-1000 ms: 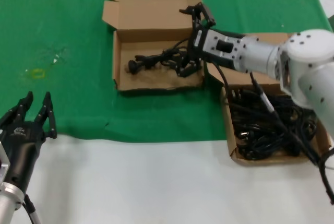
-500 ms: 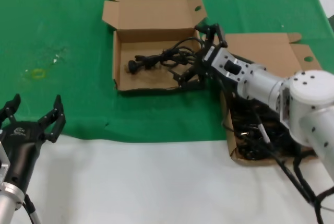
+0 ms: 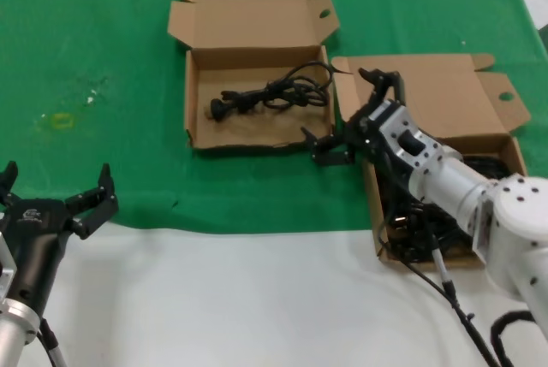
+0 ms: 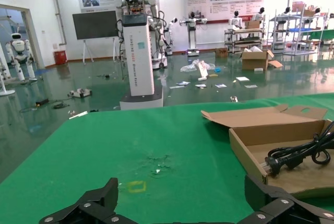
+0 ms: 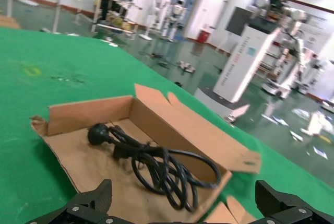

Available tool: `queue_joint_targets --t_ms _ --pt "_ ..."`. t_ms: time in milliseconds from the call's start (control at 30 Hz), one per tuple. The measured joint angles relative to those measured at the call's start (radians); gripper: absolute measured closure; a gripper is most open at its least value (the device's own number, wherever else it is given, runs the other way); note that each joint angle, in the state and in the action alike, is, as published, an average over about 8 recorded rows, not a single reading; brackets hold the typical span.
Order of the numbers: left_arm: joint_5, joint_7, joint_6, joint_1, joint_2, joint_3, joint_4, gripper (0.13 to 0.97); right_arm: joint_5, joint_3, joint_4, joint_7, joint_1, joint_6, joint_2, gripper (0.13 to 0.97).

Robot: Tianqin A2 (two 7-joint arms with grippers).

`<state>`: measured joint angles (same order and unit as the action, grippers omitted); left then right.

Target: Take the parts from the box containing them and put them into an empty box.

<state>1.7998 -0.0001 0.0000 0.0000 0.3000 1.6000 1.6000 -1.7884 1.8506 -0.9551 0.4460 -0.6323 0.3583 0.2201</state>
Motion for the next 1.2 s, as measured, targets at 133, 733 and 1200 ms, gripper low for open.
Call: queue_joint_targets --t_ms 133,733,1200 --pt "0.0 0.0 0.0 0.0 0.0 0.0 0.0 0.296 -0.001 -0.026 -0.067 -0.046 0.066 -0.037 0.008 0.129" --pt "0.0 0.0 0.0 0.0 0.0 0.0 0.0 0.132 -0.007 -0.141 -0.363 -0.251 0.356 -0.202 0.045 0.129" --pt "0.0 0.0 0.0 0.0 0.0 0.0 0.0 0.132 -0.01 -0.225 -0.579 -0.4 0.568 -0.322 0.072 0.129"
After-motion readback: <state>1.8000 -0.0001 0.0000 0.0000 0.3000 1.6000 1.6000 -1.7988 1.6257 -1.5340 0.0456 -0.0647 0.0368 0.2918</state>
